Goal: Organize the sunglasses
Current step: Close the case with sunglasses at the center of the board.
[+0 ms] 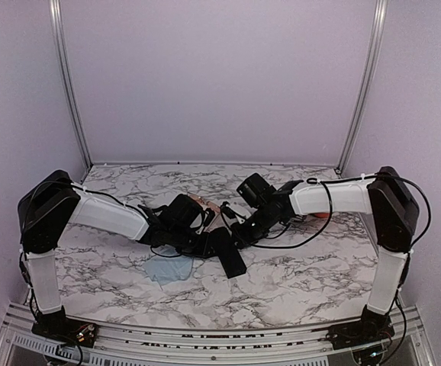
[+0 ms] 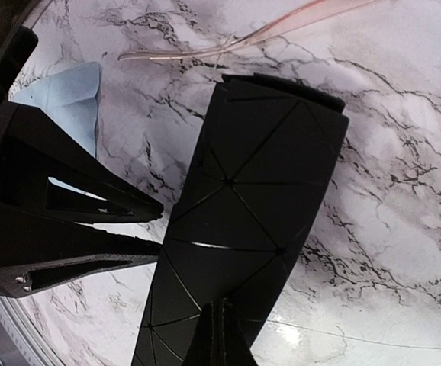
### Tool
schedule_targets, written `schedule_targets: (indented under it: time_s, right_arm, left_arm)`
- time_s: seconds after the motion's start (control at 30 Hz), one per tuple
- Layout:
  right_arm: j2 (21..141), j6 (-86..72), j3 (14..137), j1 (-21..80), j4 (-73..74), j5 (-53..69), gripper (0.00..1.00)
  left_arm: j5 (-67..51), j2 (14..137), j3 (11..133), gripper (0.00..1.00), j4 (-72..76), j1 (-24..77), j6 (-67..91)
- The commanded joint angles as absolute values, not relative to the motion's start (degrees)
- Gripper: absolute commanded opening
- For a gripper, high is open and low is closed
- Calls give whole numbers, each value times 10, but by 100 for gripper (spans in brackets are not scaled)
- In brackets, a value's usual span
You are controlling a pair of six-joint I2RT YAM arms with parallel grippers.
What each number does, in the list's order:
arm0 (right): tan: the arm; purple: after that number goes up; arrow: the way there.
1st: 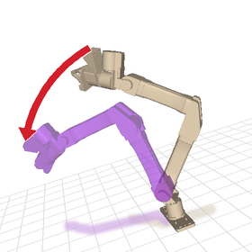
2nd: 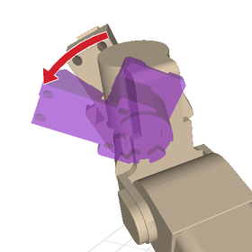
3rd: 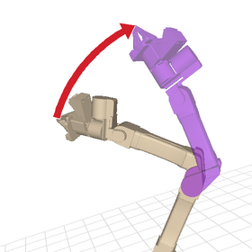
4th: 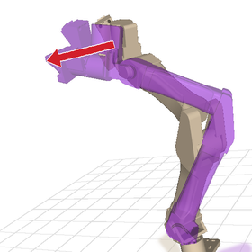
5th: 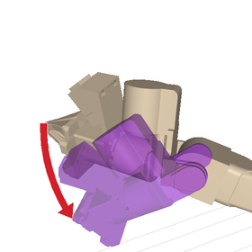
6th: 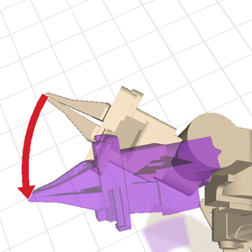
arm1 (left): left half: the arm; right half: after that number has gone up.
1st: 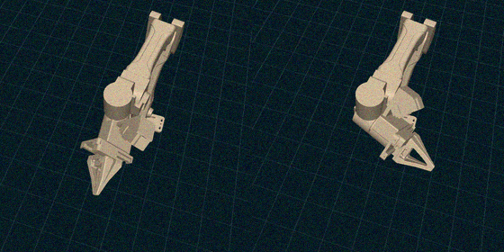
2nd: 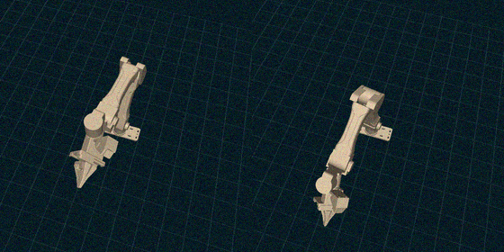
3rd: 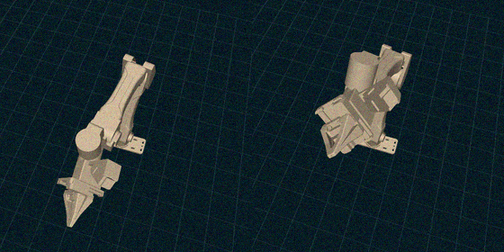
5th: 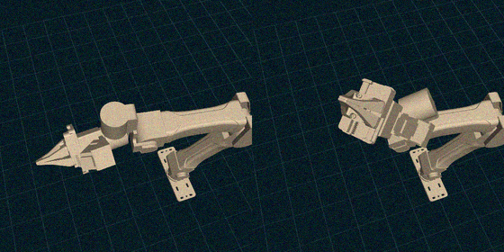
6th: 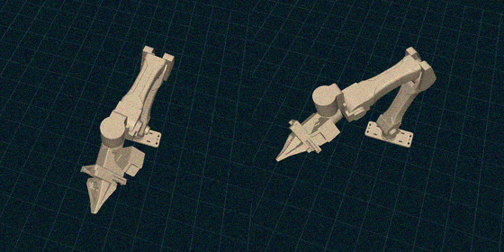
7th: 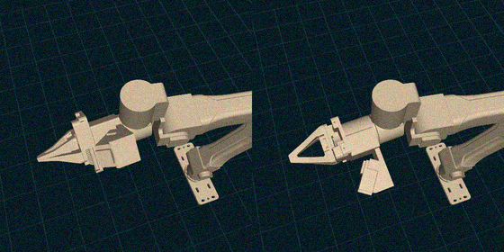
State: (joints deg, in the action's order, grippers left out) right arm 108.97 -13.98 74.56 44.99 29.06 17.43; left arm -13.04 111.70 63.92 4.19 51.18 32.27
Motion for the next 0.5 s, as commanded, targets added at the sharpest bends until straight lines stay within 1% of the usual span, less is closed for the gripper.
schedule_targets:
  time_s: [0.0,0.3,0.47]
  right_arm:
    - [1099,-150,763,456,273,182,0]
    - [1111,-162,732,459,243,192,0]
    - [1110,-167,705,461,238,175,0]
  left_arm:
    - [-135,1121,643,20,36,515,322]
    - [-128,1119,634,20,36,515,322]
    - [-119,1117,628,19,31,515,321]
